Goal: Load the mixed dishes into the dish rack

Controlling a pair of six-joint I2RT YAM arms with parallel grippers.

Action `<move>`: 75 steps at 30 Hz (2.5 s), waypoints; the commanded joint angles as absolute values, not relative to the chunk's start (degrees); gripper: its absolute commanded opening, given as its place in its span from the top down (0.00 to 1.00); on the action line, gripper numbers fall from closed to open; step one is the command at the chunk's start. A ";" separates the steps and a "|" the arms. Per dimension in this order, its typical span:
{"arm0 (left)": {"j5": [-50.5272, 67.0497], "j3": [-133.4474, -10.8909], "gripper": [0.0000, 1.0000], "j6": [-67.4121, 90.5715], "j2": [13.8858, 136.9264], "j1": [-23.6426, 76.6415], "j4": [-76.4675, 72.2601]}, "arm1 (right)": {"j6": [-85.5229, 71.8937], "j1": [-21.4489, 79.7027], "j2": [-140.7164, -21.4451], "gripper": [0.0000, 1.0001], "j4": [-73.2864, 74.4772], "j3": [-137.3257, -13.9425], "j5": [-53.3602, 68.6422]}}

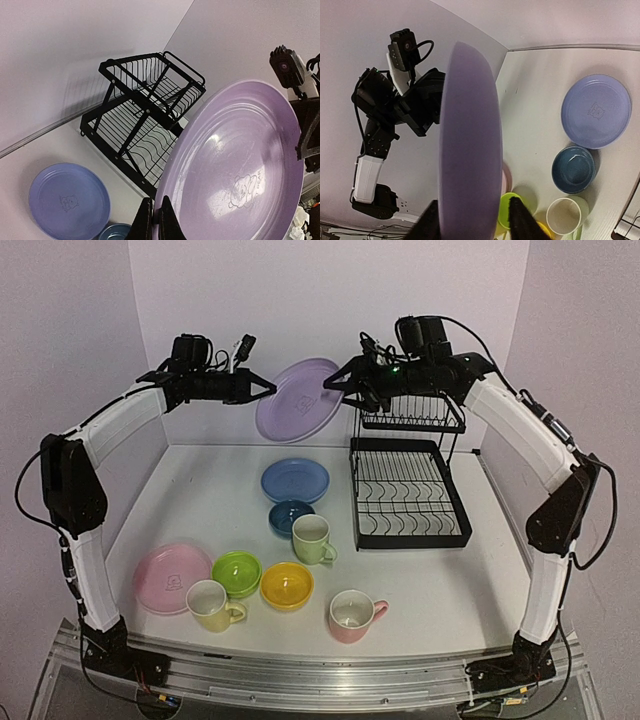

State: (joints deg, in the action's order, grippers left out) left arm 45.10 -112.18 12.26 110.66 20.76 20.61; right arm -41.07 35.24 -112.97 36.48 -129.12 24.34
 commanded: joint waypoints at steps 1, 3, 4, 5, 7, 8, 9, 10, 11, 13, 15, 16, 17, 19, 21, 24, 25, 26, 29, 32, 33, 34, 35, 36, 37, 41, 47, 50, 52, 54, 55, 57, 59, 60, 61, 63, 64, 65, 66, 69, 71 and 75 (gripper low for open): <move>46.75 -114.25 1.00 13.71 110.71 21.39 16.17 | -42.29 35.71 -113.18 0.70 35.34 -130.88 27.22; 46.88 -113.95 1.00 13.71 110.71 21.45 16.04 | -42.57 35.70 -113.80 0.77 35.33 -131.85 27.42; 46.85 -113.85 1.00 13.71 110.78 21.52 15.96 | -42.75 35.73 -114.03 0.81 35.33 -132.20 27.36; 46.80 -113.81 1.00 13.70 110.81 21.56 15.88 | -42.99 35.70 -114.23 0.86 35.32 -132.49 27.16; 46.72 -113.73 1.00 13.55 110.91 21.73 15.91 | -43.47 35.73 -114.50 0.97 35.30 -133.12 26.69; 46.65 -113.73 1.00 13.43 110.95 21.82 15.89 | -43.60 35.72 -114.60 1.00 35.32 -133.37 26.34; 46.61 -113.70 1.00 13.34 110.99 21.90 15.76 | -43.57 35.73 -114.49 1.00 35.32 -133.42 25.53; 46.63 -113.69 1.00 13.29 111.01 21.90 15.60 | -43.31 35.74 -114.18 1.00 35.33 -133.08 24.13; 46.63 -113.75 0.97 13.15 111.01 21.89 15.54 | -42.92 35.71 -113.53 1.00 35.33 -132.41 22.32; 46.60 -113.97 0.89 12.41 111.12 21.88 15.67 | -41.70 35.68 -111.66 1.00 35.33 -130.45 18.22; 46.34 -114.24 0.80 11.50 111.17 21.88 15.87 | -39.84 35.72 -109.49 1.00 35.32 -128.00 13.84; 46.08 -114.18 0.73 11.11 111.19 21.84 15.80 | -39.25 35.69 -108.73 1.00 35.26 -127.27 12.68; 45.87 -114.12 0.63 10.78 111.29 21.83 15.77 | -38.63 35.72 -108.17 1.00 35.32 -126.90 11.95; 44.85 -114.17 0.45 10.19 111.33 21.81 15.65 | -37.84 35.70 -107.56 1.00 35.33 -126.49 10.67; 43.32 -114.83 0.35 8.85 111.44 21.80 15.86 | -36.69 35.68 -106.31 1.00 35.62 -125.77 8.20; 40.00 -116.60 0.30 6.01 111.47 21.24 16.54 | -32.85 35.71 -104.31 1.00 38.03 -125.15 1.75; 38.78 -117.23 0.28 5.22 111.42 20.88 16.60 | -31.15 35.70 -103.78 1.00 39.80 -125.75 -1.48; 37.48 -117.86 0.27 4.50 111.35 20.47 16.64 | -29.21 35.70 -103.43 1.00 42.06 -126.95 -5.18; 34.74 -119.71 0.25 2.44 111.17 19.20 16.97 | -20.27 35.68 -104.20 1.00 51.37 -134.17 -18.97; 33.65 -121.17 0.25 0.33 110.92 18.02 17.96 | -8.81 35.75 -104.52 1.00 54.88 -137.53 -35.67; 33.49 -121.29 0.24 0.12 110.78 17.65 18.26 | -4.41 35.71 -105.00 1.00 54.85 -138.13 -40.76; 33.37 -121.24 0.24 0.09 110.70 17.28 18.50 | -0.33 35.72 -105.71 1.00 54.77 -138.91 -45.02; 33.28 -121.10 0.24 0.09 110.66 16.99 18.78 | 4.17 35.71 -106.80 1.00 54.64 -140.17 -49.24; 33.23 -120.91 0.24 0.09 110.63 16.82 19.11 | 9.28 35.62 -108.45 1.00 54.42 -142.12 -53.72; 33.20 -120.67 0.24 0.09 110.67 16.68 19.34 | 13.39 35.43 -110.13 1.00 53.98 -144.24 -57.42; 33.20 -119.67 0.25 0.31 110.88 16.44 19.60 | 25.57 33.20 -116.78 1.00 47.37 -151.27 -66.52; 33.56 -118.41 0.25 1.66 110.81 16.44 19.63 | 31.78 28.79 -117.57 1.00 18.74 -142.66 -72.37; 33.89 -117.96 0.25 1.71 110.62 16.15 20.09 | 26.67 26.14 -120.82 1.00 16.25 -145.70 -77.31; 34.28 -117.72 0.25 2.11 110.34 15.68 20.12 | 23.54 25.53 -122.12 1.00 15.07 -146.62 -79.54; 34.62 -117.41 0.25 2.27 110.03 15.07 20.11 | 20.70 25.91 -122.38 1.00 14.35 -146.66 -80.67; 34.75 -117.21 0.25 2.39 109.91 14.70 20.06 | 19.04 26.41 -122.13 1.00 14.24 -146.20 -81.20; 35.02 -116.57 0.25 2.86 109.79 14.09 20.08 | 16.35 27.22 -120.93 1.00 14.10 -144.15 -81.90; 35.26 -116.13 0.26 3.60 109.74 13.51 19.86 | 14.46 28.58 -119.41 1.00 13.98 -141.21 -82.00; 35.43 -115.95 0.26 3.97 109.71 13.23 19.71 | 13.82 29.66 -118.55 1.00 13.99 -139.94 -82.18; 35.82 -115.85 0.26 4.29 109.70 13.05 19.63 | 13.67 30.53 -118.06 1.00 13.98 -138.76 -82.44; 36.43 -115.93 0.26 4.54 109.82 12.78 19.60 | 13.23 32.23 -116.75 1.00 13.93 -136.31 -82.94; 36.69 -116.00 0.26 4.67 109.90 12.68 19.60 | 12.85 32.86 -116.00 1.00 13.89 -134.55 -83.27; 37.00 -116.07 0.26 4.80 109.97 12.63 19.60 | 12.18 33.32 -115.12 1.00 13.83 -132.43 -83.79; 37.24 -116.08 0.26 5.04 109.95 12.47 19.60 | 11.26 33.46 -114.19 1.00 13.80 -130.36 -84.22; 38.21 -115.97 0.26 5.18 109.97 12.11 19.75 | 7.35 33.52 -110.90 1.00 13.80 -123.76 -84.93; 38.78 -115.95 0.26 5.19 109.98 11.76 19.85 | 5.95 33.52 -109.99 1.00 13.80 -122.17 -84.67; 39.07 -115.68 0.27 5.35 109.88 11.29 19.74 | 6.69 33.42 -111.86 1.00 13.77 -122.64 -84.60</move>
State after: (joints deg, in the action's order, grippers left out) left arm 37.40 -115.77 4.57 111.42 12.05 20.59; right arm 9.19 34.14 -114.53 17.18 -122.09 -82.20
